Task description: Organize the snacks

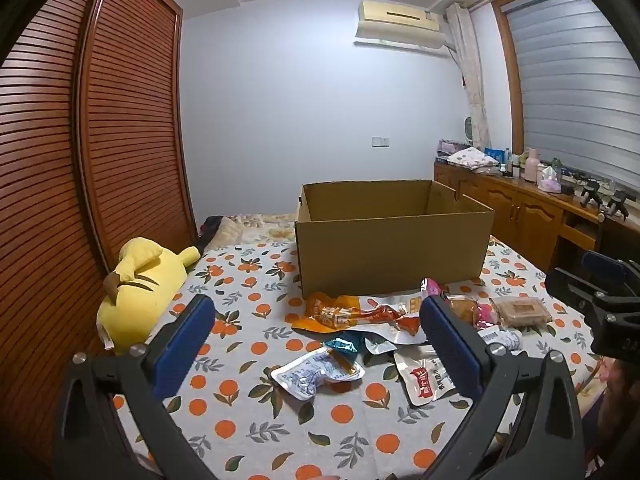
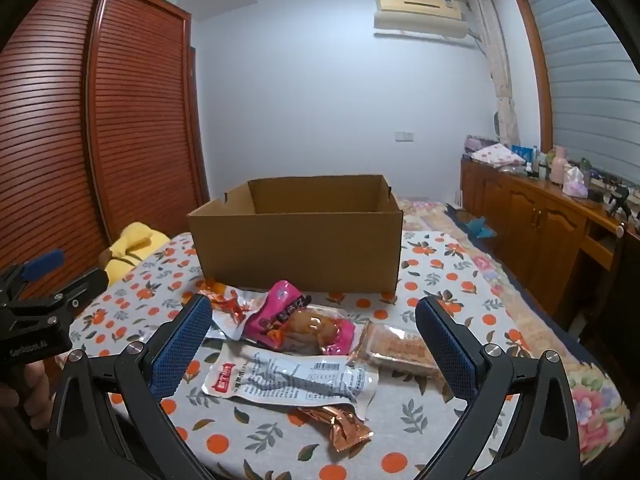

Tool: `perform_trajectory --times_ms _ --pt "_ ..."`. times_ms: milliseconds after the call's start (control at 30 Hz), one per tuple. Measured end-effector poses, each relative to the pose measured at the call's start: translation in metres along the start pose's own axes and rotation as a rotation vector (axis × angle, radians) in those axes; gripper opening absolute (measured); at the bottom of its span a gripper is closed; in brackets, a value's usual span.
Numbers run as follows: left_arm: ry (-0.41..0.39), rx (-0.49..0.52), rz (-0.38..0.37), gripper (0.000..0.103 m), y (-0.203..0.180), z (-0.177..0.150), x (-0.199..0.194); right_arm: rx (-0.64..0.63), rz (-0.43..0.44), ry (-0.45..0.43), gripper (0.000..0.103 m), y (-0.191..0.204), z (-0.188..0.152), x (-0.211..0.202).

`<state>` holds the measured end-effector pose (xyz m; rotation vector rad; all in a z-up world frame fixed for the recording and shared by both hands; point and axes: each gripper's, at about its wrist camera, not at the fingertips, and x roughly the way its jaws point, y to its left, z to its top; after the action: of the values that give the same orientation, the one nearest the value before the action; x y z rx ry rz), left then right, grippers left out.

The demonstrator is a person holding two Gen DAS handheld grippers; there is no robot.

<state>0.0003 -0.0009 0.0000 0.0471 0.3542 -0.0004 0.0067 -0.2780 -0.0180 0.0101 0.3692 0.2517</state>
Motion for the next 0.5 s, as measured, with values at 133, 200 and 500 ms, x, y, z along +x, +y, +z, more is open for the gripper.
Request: perform_trajectory --times_ms 133,200,500 --pt "0.002 -0.014 -0.008 0.103 0.001 -0.007 0.001 0.000 0.000 0.002 0.103 -0.001 -0.001 0.001" --pt "0.004 -0.016 -0.010 0.103 0.001 -0.009 0.002 -0.002 0.000 -0.001 0.103 -0.001 -0.001 0.001" --pt "0.010 -0.008 -0.004 0.103 0.000 -0.005 0.001 0.005 0.002 0.004 0.103 -0.002 -0.002 0.002"
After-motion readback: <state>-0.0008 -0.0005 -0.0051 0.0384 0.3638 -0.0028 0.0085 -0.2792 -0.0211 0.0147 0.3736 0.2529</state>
